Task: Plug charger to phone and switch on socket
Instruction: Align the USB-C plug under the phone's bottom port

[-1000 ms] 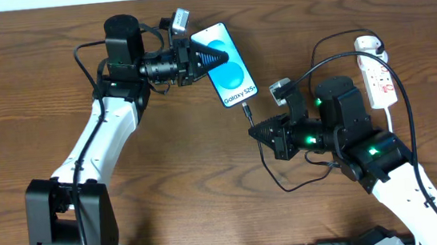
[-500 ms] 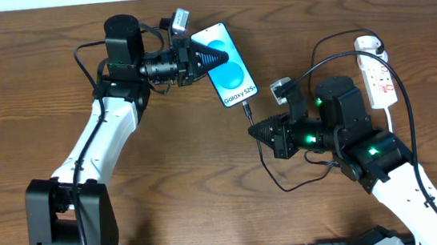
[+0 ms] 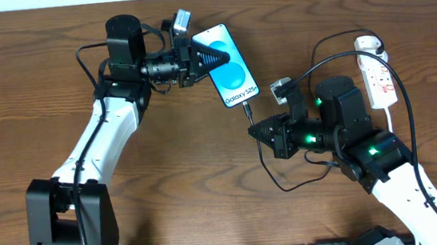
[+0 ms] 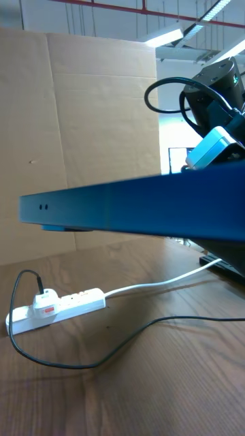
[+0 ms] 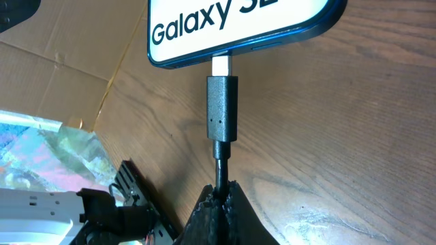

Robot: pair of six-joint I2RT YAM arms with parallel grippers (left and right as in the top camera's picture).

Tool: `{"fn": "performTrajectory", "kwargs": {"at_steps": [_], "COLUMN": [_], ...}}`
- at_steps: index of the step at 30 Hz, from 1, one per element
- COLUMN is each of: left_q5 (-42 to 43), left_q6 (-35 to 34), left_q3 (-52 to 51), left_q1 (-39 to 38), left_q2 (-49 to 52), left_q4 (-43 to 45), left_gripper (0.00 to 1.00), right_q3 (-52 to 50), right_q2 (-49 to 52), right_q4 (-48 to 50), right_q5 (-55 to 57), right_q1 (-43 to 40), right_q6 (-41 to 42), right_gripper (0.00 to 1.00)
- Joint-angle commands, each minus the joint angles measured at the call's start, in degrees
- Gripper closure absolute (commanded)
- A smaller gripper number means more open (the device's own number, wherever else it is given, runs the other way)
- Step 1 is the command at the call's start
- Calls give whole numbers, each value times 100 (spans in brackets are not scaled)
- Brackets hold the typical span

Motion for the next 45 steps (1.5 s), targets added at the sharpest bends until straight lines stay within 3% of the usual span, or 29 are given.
{"fn": "performTrajectory", "kwargs": {"at_steps": [1,15,38,45], "left_q5": [153,586,444,745], "left_q6": [-72,503,516,855], "left_q3": [72,72,72,72], "left_q1": [-20,-22,-160,-160], "left_q2": [-52,-52,-52,-52], "left_q4": [55,52,55,55], "left_gripper": [92,93,93,93], "right_q3": [-37,-37,-37,-37], "right_q2": [17,17,17,17], "right_q4": [28,229,343,509], "right_q5": [-76,101,278,319], "right_q1": [24,24,205,205], "right_q6": [55,-343,-337,-361], "right_gripper": [99,99,99,99]}}
